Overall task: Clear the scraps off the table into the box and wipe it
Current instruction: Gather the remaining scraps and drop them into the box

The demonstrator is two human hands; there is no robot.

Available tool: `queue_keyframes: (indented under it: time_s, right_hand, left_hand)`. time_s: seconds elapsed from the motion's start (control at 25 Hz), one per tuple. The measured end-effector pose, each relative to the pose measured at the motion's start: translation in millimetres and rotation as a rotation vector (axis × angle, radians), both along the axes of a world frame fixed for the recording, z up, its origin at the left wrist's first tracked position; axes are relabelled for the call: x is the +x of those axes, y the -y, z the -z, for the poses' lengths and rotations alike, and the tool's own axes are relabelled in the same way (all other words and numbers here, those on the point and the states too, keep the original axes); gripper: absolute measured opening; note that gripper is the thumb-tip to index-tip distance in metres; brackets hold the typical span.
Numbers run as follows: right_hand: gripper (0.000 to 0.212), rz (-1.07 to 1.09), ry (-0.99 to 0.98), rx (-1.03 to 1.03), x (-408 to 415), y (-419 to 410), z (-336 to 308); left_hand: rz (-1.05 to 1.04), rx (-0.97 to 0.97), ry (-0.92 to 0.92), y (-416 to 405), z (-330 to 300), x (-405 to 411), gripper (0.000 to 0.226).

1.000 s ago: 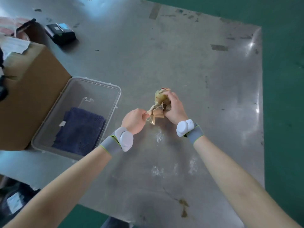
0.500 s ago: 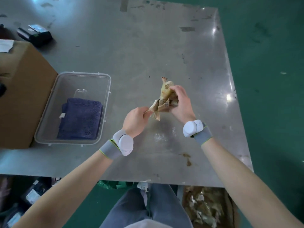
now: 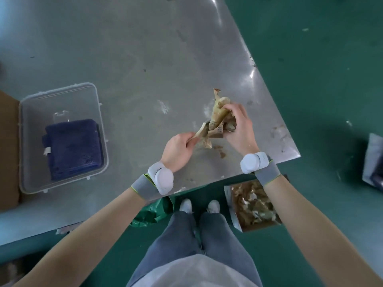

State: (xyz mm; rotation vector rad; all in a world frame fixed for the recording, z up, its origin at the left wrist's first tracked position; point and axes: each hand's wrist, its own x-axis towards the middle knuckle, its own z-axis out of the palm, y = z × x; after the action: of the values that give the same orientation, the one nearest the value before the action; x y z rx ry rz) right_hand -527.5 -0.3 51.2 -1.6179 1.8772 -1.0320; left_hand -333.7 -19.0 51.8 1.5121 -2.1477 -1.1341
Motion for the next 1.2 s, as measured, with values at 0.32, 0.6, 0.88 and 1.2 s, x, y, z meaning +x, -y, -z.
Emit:
queue_keyframes:
  time_s: [0.32, 0.6, 0.88, 1.2]
  right_hand:
    - [0.055, 0.306, -0.094, -0.033, -74.0, -109.6, 12.1]
    - [0.054, 0.537, -0.103, -0.103, -129.4, -207.1, 47.9]
    - [0.057, 0.658, -0.036, 0.017, -174.1, -288.6, 114.3]
    - [0.058, 0.781, 0.049, 0.265, -206.5, -354.1, 229.3]
  left_hand:
    - [0.333, 0.056, -0.031, -48.0, 7.9, -87.5, 0.027]
    - [0.483, 0.114, 0.023, -113.4, 27.8, -172.6, 0.028]
    - [0.596, 0.189, 0.125, -175.6, 85.2, -242.8, 0.028]
    - [0.724, 0.344, 0.318, -225.0, 199.0, -303.3, 0.034]
